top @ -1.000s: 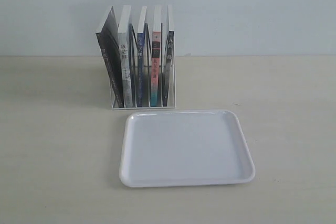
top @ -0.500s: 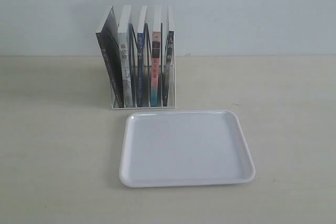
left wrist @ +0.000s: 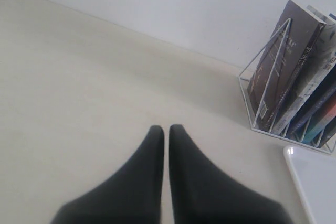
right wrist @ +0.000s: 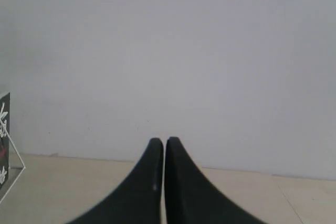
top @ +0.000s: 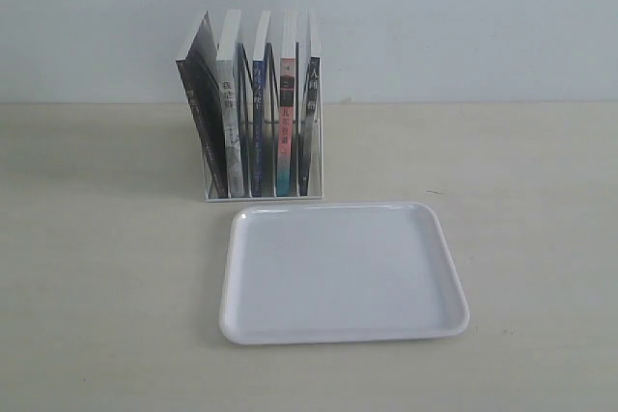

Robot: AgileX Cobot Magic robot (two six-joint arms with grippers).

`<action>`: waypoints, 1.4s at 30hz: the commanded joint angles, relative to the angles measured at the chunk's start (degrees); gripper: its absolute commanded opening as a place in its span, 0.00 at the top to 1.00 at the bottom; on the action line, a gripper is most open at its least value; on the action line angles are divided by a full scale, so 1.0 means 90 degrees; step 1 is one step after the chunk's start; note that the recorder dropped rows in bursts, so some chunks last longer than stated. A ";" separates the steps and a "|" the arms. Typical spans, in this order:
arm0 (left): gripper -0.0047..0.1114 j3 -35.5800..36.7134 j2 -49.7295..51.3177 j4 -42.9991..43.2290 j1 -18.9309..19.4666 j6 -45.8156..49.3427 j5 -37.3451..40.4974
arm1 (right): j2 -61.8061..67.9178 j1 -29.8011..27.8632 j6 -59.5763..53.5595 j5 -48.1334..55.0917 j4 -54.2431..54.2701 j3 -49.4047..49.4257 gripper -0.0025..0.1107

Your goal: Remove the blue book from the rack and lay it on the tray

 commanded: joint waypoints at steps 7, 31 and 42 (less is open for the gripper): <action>0.92 0.0017 -0.0020 0.0005 0.0015 0.0027 -0.0028 | 0.1331 -0.0003 0.0986 0.0398 0.0494 -0.0049 0.97; 0.92 0.0017 -0.0020 0.0005 0.0015 0.0027 -0.0028 | 0.7928 0.5250 0.0072 0.1836 0.0912 -0.5795 0.97; 0.92 0.0017 -0.0020 0.0005 0.0015 0.0027 -0.0028 | 1.0187 0.5250 0.1407 0.4570 -0.0361 -0.9878 0.97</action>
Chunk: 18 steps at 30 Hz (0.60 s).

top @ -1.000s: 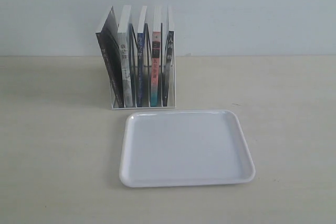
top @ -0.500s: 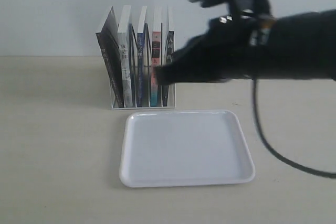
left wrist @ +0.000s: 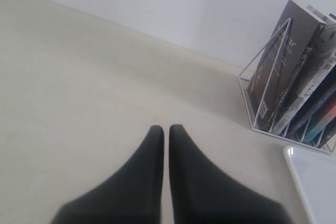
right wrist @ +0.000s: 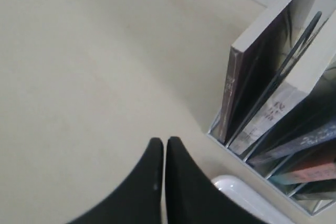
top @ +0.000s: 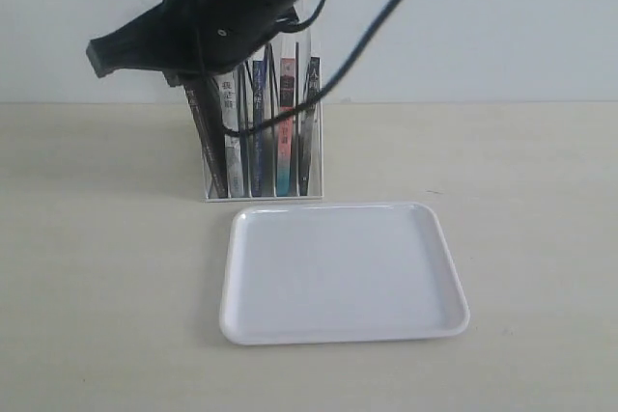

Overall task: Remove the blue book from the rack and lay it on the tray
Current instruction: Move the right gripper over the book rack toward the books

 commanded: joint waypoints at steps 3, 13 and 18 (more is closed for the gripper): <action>0.92 0.0017 -0.0020 0.0005 0.0015 0.0027 -0.0028 | 0.0910 -0.0003 0.0770 0.0729 -0.1141 -0.1706 0.96; 0.92 0.0017 -0.0020 0.0005 0.0015 0.0027 -0.0028 | 0.1419 -0.0070 0.2532 0.0750 -0.2628 -0.2360 0.51; 0.92 0.0017 -0.0020 0.0005 0.0015 0.0027 -0.0028 | 0.1629 -0.0261 0.2952 0.0684 -0.2631 -0.2360 0.48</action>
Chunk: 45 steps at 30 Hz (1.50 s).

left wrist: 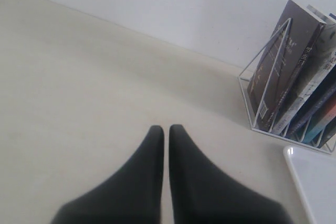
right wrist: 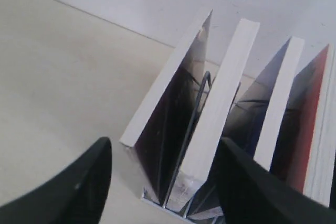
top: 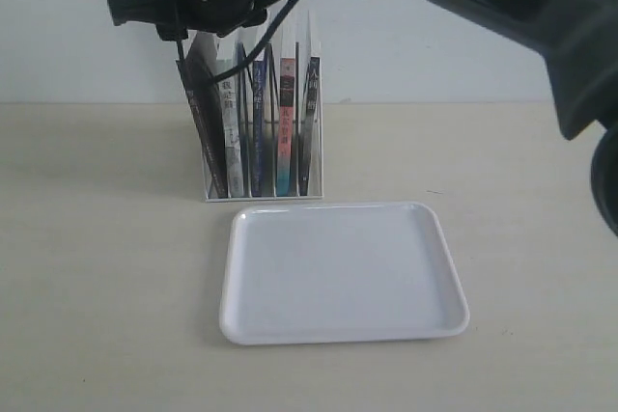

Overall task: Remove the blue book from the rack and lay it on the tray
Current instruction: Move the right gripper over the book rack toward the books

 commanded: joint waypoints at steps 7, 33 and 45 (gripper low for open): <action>0.92 0.0017 -0.0020 0.0005 0.0015 0.0027 -0.0028 | 0.0289 -0.0323 0.0268 -0.0339 0.0137 -0.0041 0.52; 0.92 0.0017 -0.0020 0.0005 0.0015 0.0027 -0.0028 | 0.0788 -0.0498 0.0823 -0.0551 0.0543 -0.0041 0.79; 0.92 0.0017 -0.0020 0.0005 0.0015 0.0027 -0.0028 | 0.0788 -0.0499 0.0511 -0.0063 0.0282 -0.1020 0.98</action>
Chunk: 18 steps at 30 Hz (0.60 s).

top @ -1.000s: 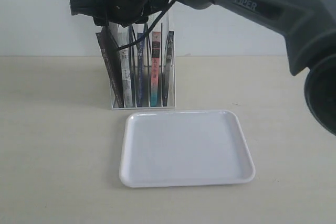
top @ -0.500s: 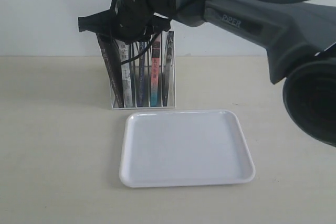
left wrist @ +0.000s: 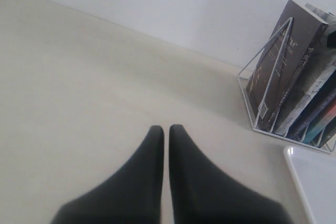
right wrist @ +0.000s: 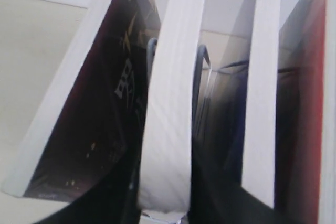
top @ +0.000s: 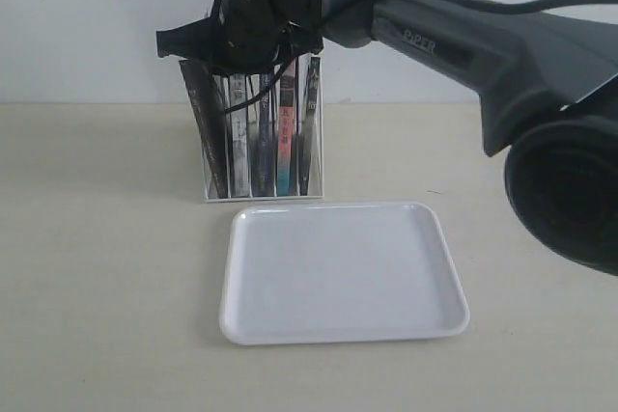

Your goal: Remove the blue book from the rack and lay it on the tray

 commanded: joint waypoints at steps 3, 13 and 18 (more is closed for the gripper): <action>0.92 0.0017 -0.0020 0.0005 0.0015 0.0027 -0.0028 | -0.0126 -0.0019 -0.0398 0.0131 -0.0031 -0.0943 0.98; 0.92 0.0017 -0.0020 0.0005 0.0015 0.0027 -0.0028 | -0.0126 -0.0019 -0.0571 0.0327 -0.0206 -0.1565 0.98; 0.92 0.0017 -0.0020 0.0005 0.0015 0.0027 -0.0028 | -0.0126 -0.0019 -0.0571 0.0352 -0.0289 -0.1551 0.98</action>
